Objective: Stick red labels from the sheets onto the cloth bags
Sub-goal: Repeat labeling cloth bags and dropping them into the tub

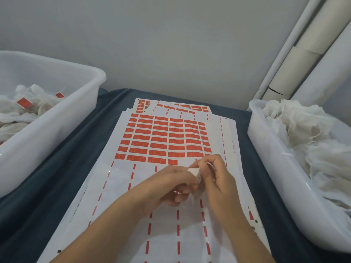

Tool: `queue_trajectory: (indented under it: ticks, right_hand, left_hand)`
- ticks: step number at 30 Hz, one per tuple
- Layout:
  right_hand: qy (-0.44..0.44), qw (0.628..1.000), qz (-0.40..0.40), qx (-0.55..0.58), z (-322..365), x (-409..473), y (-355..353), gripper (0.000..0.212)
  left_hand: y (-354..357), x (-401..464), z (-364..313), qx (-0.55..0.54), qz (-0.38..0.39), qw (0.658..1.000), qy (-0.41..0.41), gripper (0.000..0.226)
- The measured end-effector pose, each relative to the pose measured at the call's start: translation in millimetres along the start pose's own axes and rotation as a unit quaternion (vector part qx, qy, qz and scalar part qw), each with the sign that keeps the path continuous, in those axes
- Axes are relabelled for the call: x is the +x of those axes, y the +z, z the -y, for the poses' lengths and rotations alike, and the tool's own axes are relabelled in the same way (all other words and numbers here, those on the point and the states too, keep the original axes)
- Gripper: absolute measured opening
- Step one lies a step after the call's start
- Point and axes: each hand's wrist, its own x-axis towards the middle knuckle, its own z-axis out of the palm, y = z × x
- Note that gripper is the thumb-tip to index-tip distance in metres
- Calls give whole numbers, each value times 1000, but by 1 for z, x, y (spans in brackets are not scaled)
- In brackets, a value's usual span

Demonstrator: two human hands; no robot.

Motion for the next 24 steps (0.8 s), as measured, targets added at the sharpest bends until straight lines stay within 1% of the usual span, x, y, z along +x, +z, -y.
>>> queue_trajectory:
  ticks: [3,6,9,12,14,19,24]
  right_hand:
    - [19,999,-48,5,-1,2,-4,17]
    - [48,998,-49,11,0,3,-6,19]
    - [77,996,-31,42,1,5,-9,22]
    - [100,990,-5,97,3,8,-12,36]
    - [119,986,4,120,4,9,-12,40]
    - [126,987,4,99,2,7,-17,21]
    - [118,987,43,96,2,7,-18,15]
  left_hand:
    - [2,3,2,25,-55,997,52,12]
    - [6,5,7,76,-96,987,107,3]
    - [11,6,11,123,-92,976,152,3]
    - [10,5,10,132,-89,972,173,5]
    - [10,4,11,140,-90,969,181,7]
    - [10,5,13,146,-92,967,189,6]
    - [7,5,12,120,-103,972,176,4]
